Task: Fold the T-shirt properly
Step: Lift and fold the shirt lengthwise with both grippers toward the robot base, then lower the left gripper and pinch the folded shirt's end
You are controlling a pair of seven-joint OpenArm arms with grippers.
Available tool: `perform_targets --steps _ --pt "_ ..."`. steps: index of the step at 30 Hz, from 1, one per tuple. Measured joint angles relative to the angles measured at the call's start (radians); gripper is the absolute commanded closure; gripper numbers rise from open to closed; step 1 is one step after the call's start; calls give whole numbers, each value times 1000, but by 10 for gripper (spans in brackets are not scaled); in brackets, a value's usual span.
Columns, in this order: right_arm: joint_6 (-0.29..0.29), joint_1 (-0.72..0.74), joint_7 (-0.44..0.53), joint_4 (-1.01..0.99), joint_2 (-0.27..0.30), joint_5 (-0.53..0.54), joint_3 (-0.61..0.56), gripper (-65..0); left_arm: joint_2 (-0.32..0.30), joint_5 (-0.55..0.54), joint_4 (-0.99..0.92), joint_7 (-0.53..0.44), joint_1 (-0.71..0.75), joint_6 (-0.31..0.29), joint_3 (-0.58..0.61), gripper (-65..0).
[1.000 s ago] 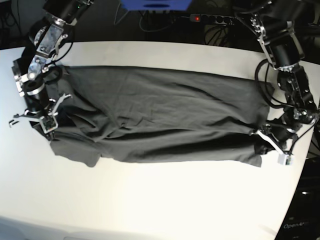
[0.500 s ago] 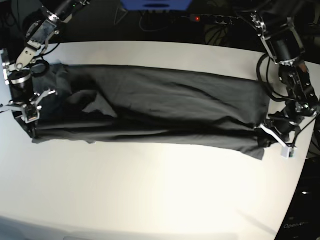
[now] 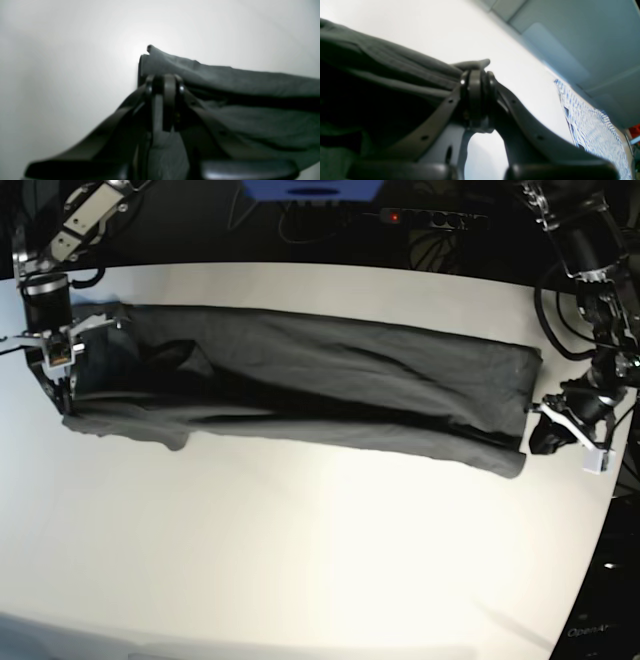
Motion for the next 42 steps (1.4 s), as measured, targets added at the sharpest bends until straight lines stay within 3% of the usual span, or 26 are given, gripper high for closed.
perform_targets --steps 7,14,18,30,34,42 --pt "-2 -35 145 -18 -27 4 70 -1 27 -35 77 2 77 -1 -43 -53" --pt "-3 -32 157 -61 -29 -4 68 -1 16 -27 75 5 47 3 -91 -57" --pt "-3 -32 159 -67 -29 -5 65 -1 16 0 34 2 -43 0 -85 -58" --pt "-3 -30 159 -67 -29 -4 61 -1 15 267 -360 43 -368 4 151 -58" --pt "-3 -29 159 -67 -29 -5 61 -1 21 279 -436 102 -444 0 229 -58" --pt "-2 -11 159 -68 -29 -4 66 -1 13 274 -448 264 -546 0 230 -58"
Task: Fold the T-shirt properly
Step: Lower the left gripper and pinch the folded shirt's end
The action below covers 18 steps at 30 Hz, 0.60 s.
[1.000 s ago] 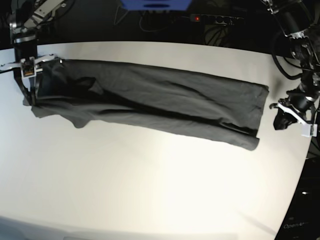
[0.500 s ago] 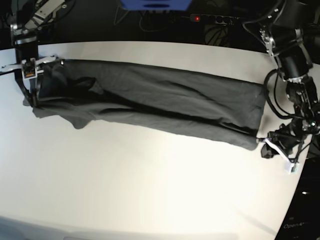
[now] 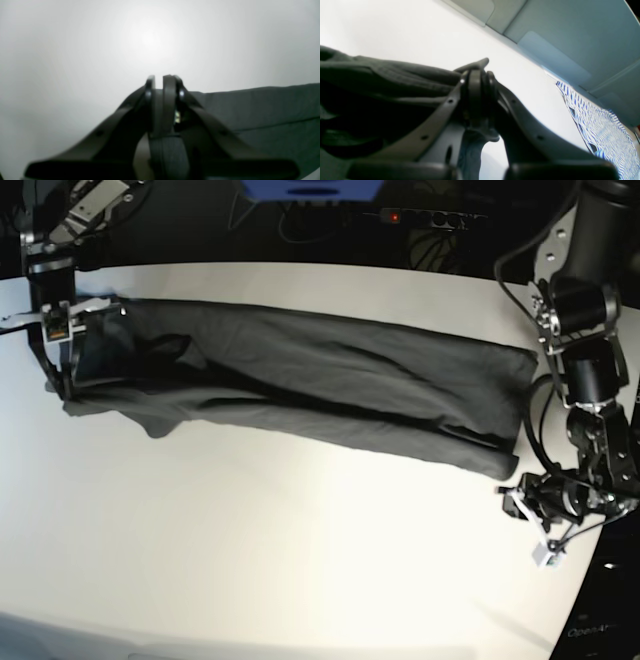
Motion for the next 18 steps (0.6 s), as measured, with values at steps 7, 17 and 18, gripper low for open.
perform_targets --steps 7,17,18 --pt "0 -2 -3 -1 0 0 1 -1 0 8 0 33 -6 0 1 -58" --pt "0 -2 -3 -3 0 0 0 -1 3 -1 -1 126 -6 0 -30 -388" --pt "0 -2 -3 -3 0 0 0 -1 3 -5 -1 129 -5 0 -61 -433"
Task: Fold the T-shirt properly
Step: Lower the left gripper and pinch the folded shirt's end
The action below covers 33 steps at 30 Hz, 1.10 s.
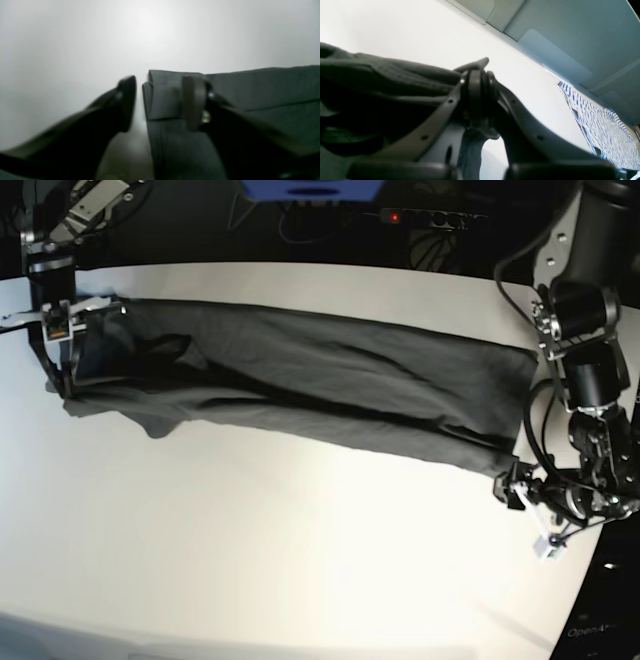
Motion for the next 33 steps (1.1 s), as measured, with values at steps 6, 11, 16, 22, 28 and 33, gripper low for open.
perform_targets --steps 6,11,16,22,28,33 --pt "0 0 0 0 0 0 0 -1 -9 18 0 -1 5 1 -135 -425" --pt "0 0 0 0 0 0 0 -1 10 9 -17 -2 0 0 -128 -405" --pt "0 0 3 0 0 0 1 -1 22 23 -161 -36 -21 0 -129 -405" --pt "0 0 2 0 0 0 1 -1 18 20 -227 -81 -32 1 -98 -405" --pt "0 0 1 0 0 0 1 -1 24 15 -229 -73 -48 1 -71 -405" --pt "0 0 1 0 0 0 1 -1 17 17 -228 -30 -76 0 -70 -405"
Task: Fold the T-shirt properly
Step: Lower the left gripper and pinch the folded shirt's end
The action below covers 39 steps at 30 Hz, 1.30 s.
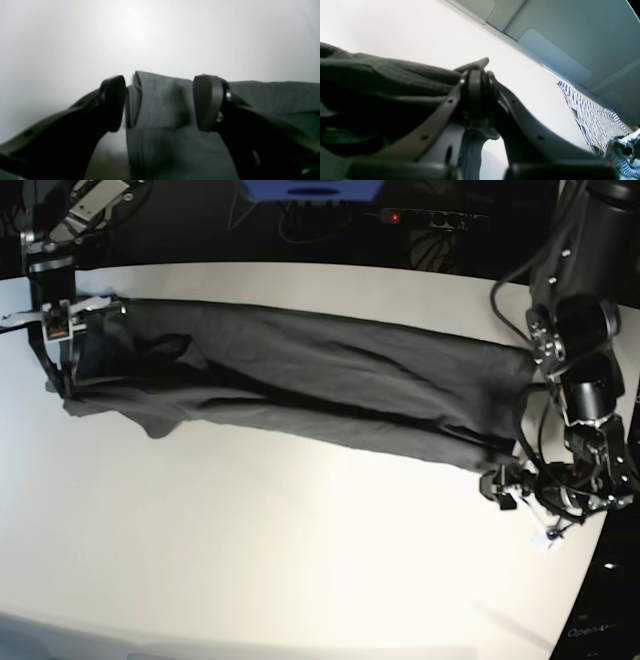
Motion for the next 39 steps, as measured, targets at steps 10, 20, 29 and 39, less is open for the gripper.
perform_targets --steps 10,20,29,39 --pt "0 0 -1 0 0 0 0 -1 17 85 -1 9 -29 0 -1 -405" --pt "0 0 2 0 0 0 0 -1 49 127 -2 5 -27 0 -1 -405" --pt "0 0 2 0 0 0 0 -1 51 130 -2 -21 -24 0 -1 -405" --pt "0 0 2 0 0 0 0 -1 52 127 -3 -22 -3 0 -1 -297"
